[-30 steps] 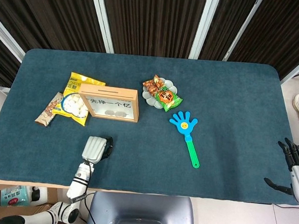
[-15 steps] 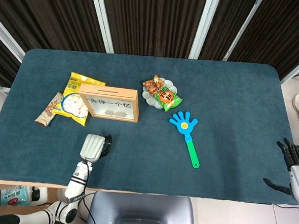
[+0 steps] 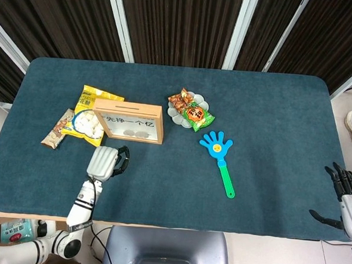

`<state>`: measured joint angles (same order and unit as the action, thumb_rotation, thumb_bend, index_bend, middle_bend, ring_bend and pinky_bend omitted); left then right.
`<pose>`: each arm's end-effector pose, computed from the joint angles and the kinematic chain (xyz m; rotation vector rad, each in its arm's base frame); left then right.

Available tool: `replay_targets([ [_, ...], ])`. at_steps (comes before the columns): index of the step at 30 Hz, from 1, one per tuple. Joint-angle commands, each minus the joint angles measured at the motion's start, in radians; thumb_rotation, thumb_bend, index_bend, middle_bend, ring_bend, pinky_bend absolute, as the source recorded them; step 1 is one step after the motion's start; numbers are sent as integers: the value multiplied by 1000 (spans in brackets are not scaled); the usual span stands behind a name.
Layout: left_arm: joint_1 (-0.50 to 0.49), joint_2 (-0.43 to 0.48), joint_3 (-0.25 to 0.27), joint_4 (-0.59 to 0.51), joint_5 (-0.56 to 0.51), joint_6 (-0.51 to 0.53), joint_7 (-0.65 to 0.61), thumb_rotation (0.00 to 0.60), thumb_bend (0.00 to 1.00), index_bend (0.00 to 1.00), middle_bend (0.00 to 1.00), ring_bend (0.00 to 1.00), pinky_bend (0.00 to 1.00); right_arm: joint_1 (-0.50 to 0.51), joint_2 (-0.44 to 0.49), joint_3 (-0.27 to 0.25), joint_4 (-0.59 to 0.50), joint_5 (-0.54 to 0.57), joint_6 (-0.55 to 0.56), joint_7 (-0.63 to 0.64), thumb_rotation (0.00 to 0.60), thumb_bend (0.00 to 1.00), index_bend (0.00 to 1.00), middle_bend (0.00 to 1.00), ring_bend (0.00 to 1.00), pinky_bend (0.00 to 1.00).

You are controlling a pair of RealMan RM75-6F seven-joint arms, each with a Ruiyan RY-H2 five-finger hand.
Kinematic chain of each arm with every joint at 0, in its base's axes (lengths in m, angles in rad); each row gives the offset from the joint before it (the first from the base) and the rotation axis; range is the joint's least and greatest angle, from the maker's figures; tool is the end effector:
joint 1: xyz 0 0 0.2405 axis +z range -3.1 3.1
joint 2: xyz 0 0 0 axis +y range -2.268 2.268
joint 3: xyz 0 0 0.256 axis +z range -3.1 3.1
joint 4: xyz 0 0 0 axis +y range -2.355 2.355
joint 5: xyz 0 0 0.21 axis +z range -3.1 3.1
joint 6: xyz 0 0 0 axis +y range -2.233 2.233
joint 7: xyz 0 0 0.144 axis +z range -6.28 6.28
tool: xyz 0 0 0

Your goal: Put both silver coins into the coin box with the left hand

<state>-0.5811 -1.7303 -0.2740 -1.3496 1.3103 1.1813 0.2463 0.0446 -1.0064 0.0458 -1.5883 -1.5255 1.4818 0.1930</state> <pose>-0.1541 0.3306 -0.0186 -1.5805 -0.9355 -1.1834 -0.3269 -0.1681 0.1963 1.3575 -0.9643 0.9297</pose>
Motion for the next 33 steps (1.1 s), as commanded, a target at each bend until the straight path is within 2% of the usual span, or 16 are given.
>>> replay_targets([
  [1,-65,197,-148,-244,-193,-94,185,600,471,642,1000,1000,1000,5,-2,1,0,0,-7,0,600,153,0,0,0,0],
  [4,-120,242,-220,-277,-307,-112,274,600,471,640,1000,1000,1000,14,-7,3,0,0,-18,-6,600,152,0,0,0,0],
  [8,-183,268,-285,-284,-447,-125,323,600,472,640,1000,1000,1000,22,-9,6,-1,6,-29,-7,600,153,0,0,0,0],
  [14,-251,286,-327,-263,-561,-125,316,600,474,647,1000,1000,1000,28,-5,10,0,18,-42,2,600,153,0,0,0,0],
  [19,-286,288,-326,-234,-598,-125,290,600,478,650,1000,1000,1000,28,-2,12,4,24,-42,15,600,153,0,0,0,0],
  [25,-342,259,-284,-159,-661,-144,304,600,476,648,1000,1000,1000,25,1,12,7,23,-37,26,600,152,0,0,0,0],
  [33,-384,218,-239,-92,-654,-136,287,600,476,646,1000,1000,1000,18,5,12,10,29,-29,37,600,152,0,0,0,0],
])
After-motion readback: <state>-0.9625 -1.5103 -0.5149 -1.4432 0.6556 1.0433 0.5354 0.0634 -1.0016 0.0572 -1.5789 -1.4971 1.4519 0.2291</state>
